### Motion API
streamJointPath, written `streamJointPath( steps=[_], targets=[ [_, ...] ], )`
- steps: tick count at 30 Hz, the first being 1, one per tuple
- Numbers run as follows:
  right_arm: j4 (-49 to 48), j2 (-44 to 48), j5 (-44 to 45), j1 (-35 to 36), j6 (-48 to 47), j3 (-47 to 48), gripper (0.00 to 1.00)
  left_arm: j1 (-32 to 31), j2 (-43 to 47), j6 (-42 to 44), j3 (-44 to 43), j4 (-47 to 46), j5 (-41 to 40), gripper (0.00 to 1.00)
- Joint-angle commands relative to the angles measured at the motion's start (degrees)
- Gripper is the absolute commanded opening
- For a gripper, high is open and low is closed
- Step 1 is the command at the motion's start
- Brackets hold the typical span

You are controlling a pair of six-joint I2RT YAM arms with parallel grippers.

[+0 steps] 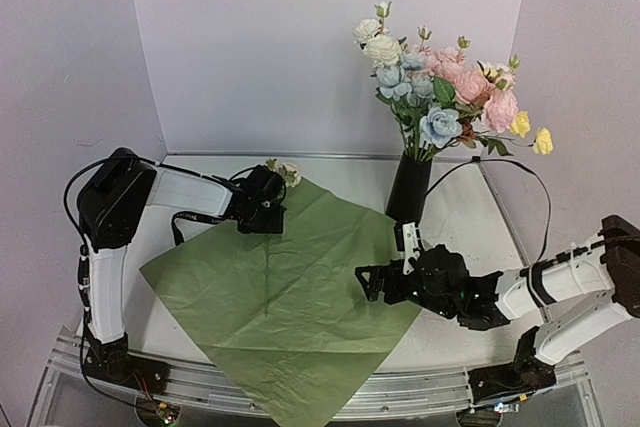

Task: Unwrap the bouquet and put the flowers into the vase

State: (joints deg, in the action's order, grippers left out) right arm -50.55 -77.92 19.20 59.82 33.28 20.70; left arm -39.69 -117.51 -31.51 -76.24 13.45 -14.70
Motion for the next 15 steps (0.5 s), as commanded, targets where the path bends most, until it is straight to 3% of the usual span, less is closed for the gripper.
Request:
streamJointPath(
  steps=[1,9,15],
  targets=[
    [-3.5,-1.8,2.3,2.0,0.3,3.3,0.98,0.7,-2.4,1.8,-4.5,2.2,-0.7,0.58],
    [-3.6,-1.9,3.2,3.2,0.0,4.0,0.98,1.6,-6.3,3.8,-8.9,4.9,2.2,0.45],
    [-2.7,-0.5,3.7,3.3,-1.0,4.5,0.98,2.0,-6.4,6.5,-10.8,5.4,1.9,0.20]
  ],
)
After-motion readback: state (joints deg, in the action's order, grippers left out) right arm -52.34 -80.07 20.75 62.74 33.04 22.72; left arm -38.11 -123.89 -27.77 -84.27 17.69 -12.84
